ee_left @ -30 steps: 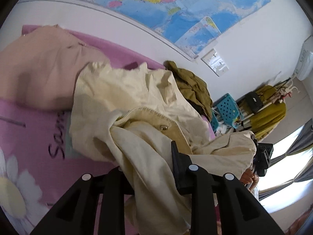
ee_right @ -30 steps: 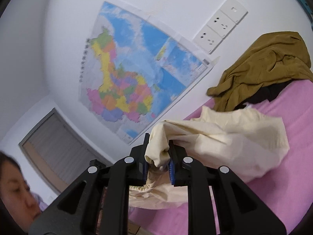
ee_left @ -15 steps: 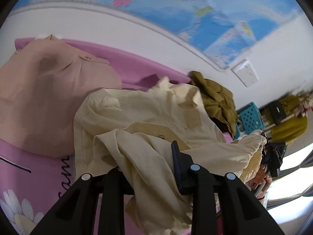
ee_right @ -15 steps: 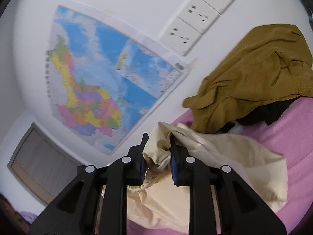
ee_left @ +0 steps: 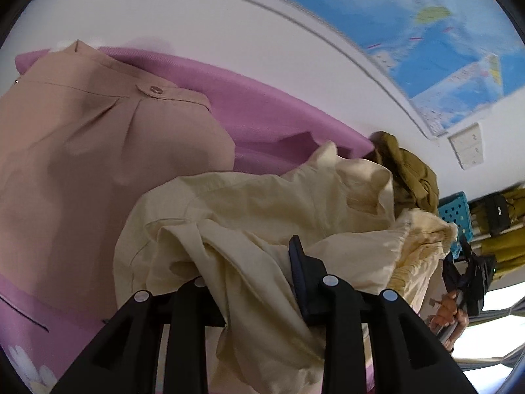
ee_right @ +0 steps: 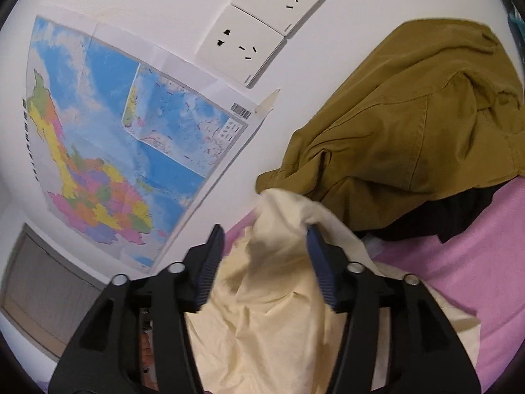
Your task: Fold large clothes
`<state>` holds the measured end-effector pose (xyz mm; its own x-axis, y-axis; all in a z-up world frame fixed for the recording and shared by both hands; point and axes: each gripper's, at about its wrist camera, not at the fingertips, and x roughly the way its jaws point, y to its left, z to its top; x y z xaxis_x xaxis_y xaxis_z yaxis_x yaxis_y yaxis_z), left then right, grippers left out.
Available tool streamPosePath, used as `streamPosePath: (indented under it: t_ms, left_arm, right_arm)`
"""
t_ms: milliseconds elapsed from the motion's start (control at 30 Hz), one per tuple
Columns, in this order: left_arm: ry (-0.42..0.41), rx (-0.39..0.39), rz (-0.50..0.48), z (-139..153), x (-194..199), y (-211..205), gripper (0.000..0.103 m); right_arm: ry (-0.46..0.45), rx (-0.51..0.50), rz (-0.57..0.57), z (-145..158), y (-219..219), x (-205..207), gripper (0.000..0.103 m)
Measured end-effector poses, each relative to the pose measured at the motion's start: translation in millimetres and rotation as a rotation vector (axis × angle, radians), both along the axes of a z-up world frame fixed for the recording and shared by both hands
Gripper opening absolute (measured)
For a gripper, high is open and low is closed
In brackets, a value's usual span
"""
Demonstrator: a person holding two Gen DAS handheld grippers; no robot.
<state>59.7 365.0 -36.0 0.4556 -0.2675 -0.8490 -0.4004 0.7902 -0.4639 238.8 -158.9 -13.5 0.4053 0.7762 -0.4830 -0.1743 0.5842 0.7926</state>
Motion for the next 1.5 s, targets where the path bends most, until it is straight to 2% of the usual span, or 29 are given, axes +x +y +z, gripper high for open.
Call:
streamPosePath:
  t_ms: [67, 133, 200, 267, 300, 367, 400, 433, 467, 500, 533, 567, 633, 733, 800, 867, 933, 1033, 1100, 1133, 1233, 1300, 1333, 1367, 1433, 1500]
  left_arm:
    - [0.019, -0.006, 0.014, -6.9, 8.4, 3.7, 0.029]
    - [0.031, -0.010, 0.030, -11.9, 13.5, 5.7, 0.029]
    - [0.039, -0.018, 0.041, -15.9, 16.3, 7.4, 0.030]
    - [0.043, -0.023, 0.048, -18.5, 19.3, 8.4, 0.030]
    - [0.045, -0.026, 0.050, -19.0, 20.3, 8.6, 0.030]
    - [0.046, -0.027, 0.053, -19.0, 21.4, 8.3, 0.031]
    - [0.042, -0.029, 0.054, -18.5, 20.8, 7.6, 0.032]
    - [0.035, -0.034, 0.060, -17.6, 19.1, 8.1, 0.032]
    - [0.026, -0.039, 0.070, -16.9, 17.2, 8.7, 0.032]
    - [0.007, -0.041, 0.083, -14.0, 12.8, 9.0, 0.033]
    - [-0.003, -0.041, 0.083, -11.9, 10.9, 7.9, 0.035]
    - [-0.016, -0.045, 0.080, -9.2, 8.7, 6.1, 0.036]
    - [-0.064, -0.057, 0.073, 2.5, -1.1, 3.4, 0.041]
    - [-0.171, -0.033, 0.092, 28.5, -21.8, -0.3, 0.041]
    - [-0.245, 0.035, 0.062, 47.8, -30.6, -10.8, 0.043]
    - [-0.283, 0.124, 0.063, 59.4, -36.1, -19.3, 0.047]
    - [-0.329, 0.182, 0.081, 67.1, -41.7, -21.5, 0.057]
    - [-0.377, 0.192, 0.050, 66.8, -44.1, -21.2, 0.059]
    - [-0.342, 0.257, 0.033, 59.1, -40.8, -24.2, 0.060]
    - [-0.308, 0.291, 0.005, 49.9, -36.7, -26.8, 0.062]
    - [-0.195, 0.331, -0.081, 12.3, -22.4, -33.4, 0.062]
    - [-0.159, 0.449, -0.091, -3.1, -18.1, -39.5, 0.061]
    - [-0.159, 0.471, -0.103, -4.8, -17.6, -42.5, 0.061]
    - [-0.167, 0.484, -0.110, -4.3, -19.3, -44.3, 0.061]
    - [-0.202, 0.491, -0.110, 3.6, -27.6, -45.5, 0.062]
    - [-0.259, 0.505, -0.103, 16.9, -44.9, -44.2, 0.066]
  right_arm:
    - [-0.044, -0.028, 0.012, 5.6, 4.5, -9.1, 0.063]
    - [-0.114, -0.089, 0.044, 13.6, 19.1, -25.0, 0.073]
    - [-0.194, -0.146, 0.114, 20.2, 39.7, -43.0, 0.073]
    - [-0.244, -0.244, 0.238, 17.8, 76.8, -60.7, 0.075]
    - [-0.270, -0.324, 0.312, 12.1, 101.5, -69.2, 0.075]
    - [-0.300, -0.442, 0.381, -1.7, 132.9, -77.6, 0.075]
    - [-0.286, -0.479, 0.412, -12.5, 146.4, -78.1, 0.075]
    - [-0.276, -0.502, 0.422, -19.7, 153.5, -77.4, 0.071]
    - [-0.273, -0.525, 0.418, -25.9, 158.3, -76.3, 0.056]
    - [-0.251, -0.532, 0.427, -35.4, 163.0, -72.1, 0.046]
    - [-0.236, -0.539, 0.426, -40.3, 164.1, -68.7, 0.022]
    - [-0.241, -0.549, 0.416, -41.5, 163.5, -67.0, 0.007]
    - [-0.258, -0.527, 0.394, -35.8, 159.1, -65.2, 0.003]
    - [-0.310, -0.484, 0.340, -13.2, 152.2, -61.0, 0.001]
    - [-0.340, -0.468, 0.311, -1.2, 151.9, -55.5, 0.001]
    - [-0.360, -0.452, 0.286, 8.9, 157.5, -46.8, 0.001]
    - [-0.351, -0.461, 0.274, 3.7, 167.5, -34.6, 0.001]
    - [-0.305, -0.517, 0.300, -22.8, 184.5, -19.5, 0.001]
    - [-0.274, -0.558, 0.326, -40.3, 192.2, -14.7, 0.001]
    - [-0.265, -0.572, 0.340, -47.8, 194.9, -14.0, 0.001]
    - [-0.258, -0.575, 0.348, -51.8, 193.1, -14.0, 0.003]
    - [-0.267, -0.557, 0.349, -44.0, 186.6, -18.7, 0.025]
    - [-0.278, -0.533, 0.337, -35.3, 176.5, -24.4, 0.049]
    - [-0.297, -0.485, 0.340, -24.8, 163.3, -32.9, 0.057]
    - [-0.341, -0.441, 0.342, -7.9, 137.9, -49.7, 0.056]
    - [-0.381, -0.425, 0.317, 4.6, 103.6, -67.6, 0.063]
